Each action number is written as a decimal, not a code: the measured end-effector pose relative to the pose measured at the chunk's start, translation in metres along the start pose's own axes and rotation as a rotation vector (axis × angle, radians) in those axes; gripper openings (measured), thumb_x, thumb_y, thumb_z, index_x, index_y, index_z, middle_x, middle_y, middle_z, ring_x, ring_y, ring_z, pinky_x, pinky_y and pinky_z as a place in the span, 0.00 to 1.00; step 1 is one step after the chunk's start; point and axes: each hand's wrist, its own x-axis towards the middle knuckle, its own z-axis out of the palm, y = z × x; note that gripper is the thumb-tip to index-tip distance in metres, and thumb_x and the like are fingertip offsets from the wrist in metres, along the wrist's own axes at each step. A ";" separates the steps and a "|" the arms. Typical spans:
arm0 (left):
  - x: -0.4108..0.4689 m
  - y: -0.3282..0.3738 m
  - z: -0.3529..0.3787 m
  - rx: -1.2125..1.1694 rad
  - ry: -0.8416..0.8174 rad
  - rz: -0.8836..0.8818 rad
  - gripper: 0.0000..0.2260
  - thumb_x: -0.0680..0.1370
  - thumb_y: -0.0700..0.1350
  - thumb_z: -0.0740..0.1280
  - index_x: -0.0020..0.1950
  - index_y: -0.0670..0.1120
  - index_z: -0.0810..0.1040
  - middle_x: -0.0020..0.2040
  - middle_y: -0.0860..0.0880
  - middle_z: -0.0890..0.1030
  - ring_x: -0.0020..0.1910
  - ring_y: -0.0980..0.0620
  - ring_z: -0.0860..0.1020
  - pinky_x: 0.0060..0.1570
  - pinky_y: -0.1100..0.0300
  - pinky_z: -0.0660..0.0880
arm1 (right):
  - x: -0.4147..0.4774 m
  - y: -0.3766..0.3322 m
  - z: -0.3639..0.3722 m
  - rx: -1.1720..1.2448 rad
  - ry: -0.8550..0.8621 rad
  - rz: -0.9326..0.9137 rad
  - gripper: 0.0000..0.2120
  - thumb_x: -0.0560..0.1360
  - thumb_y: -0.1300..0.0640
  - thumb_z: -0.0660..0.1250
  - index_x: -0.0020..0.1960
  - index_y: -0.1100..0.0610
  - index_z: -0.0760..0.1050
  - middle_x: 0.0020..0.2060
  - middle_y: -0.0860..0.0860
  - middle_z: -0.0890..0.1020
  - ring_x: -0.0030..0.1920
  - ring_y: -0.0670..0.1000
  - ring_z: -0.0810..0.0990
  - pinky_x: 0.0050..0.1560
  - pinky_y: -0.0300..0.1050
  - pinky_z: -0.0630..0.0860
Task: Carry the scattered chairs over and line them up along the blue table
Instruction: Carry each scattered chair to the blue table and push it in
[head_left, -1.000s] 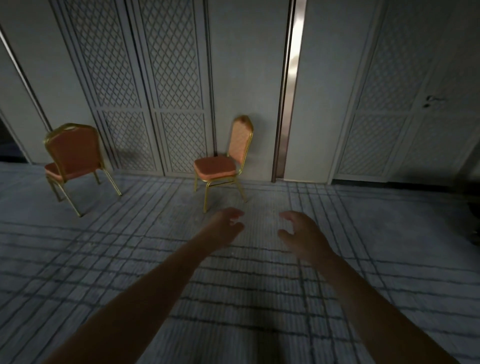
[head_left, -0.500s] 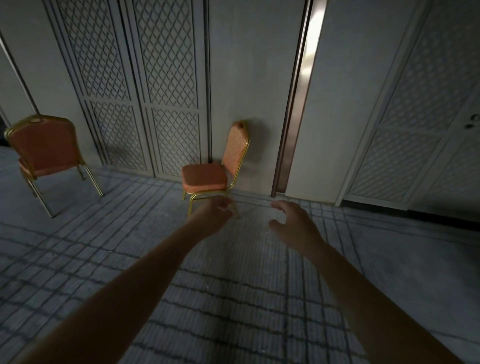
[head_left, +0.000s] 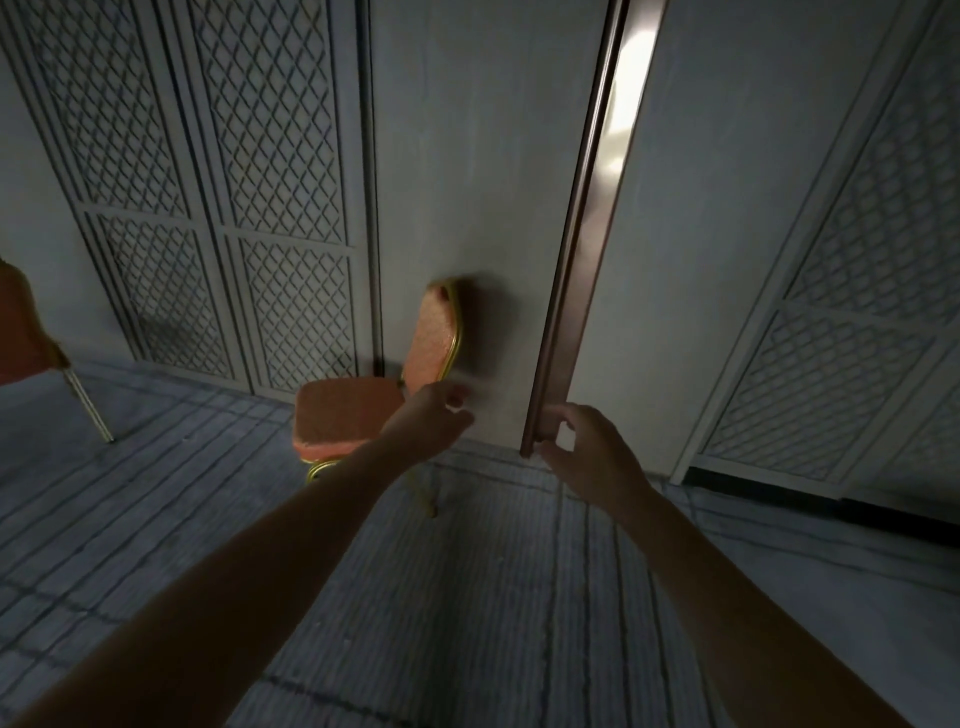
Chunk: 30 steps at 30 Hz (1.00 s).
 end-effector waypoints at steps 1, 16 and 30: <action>0.028 0.003 0.008 -0.010 -0.007 -0.005 0.18 0.77 0.43 0.68 0.67 0.44 0.73 0.60 0.46 0.77 0.56 0.45 0.78 0.54 0.50 0.78 | 0.025 0.014 -0.002 0.000 -0.007 0.002 0.22 0.75 0.54 0.68 0.68 0.51 0.71 0.66 0.49 0.73 0.67 0.50 0.70 0.63 0.48 0.70; 0.398 -0.024 0.095 0.048 0.137 -0.189 0.19 0.77 0.47 0.68 0.68 0.50 0.72 0.63 0.49 0.77 0.58 0.51 0.77 0.56 0.51 0.78 | 0.429 0.180 -0.010 -0.026 -0.168 -0.168 0.22 0.75 0.55 0.68 0.69 0.52 0.71 0.65 0.51 0.73 0.66 0.50 0.71 0.62 0.42 0.68; 0.679 -0.124 0.072 0.137 0.289 -0.378 0.18 0.75 0.50 0.68 0.65 0.50 0.74 0.59 0.50 0.78 0.53 0.53 0.79 0.51 0.52 0.81 | 0.758 0.213 0.097 -0.042 -0.389 -0.394 0.24 0.72 0.56 0.70 0.67 0.54 0.73 0.63 0.52 0.76 0.64 0.52 0.74 0.62 0.42 0.68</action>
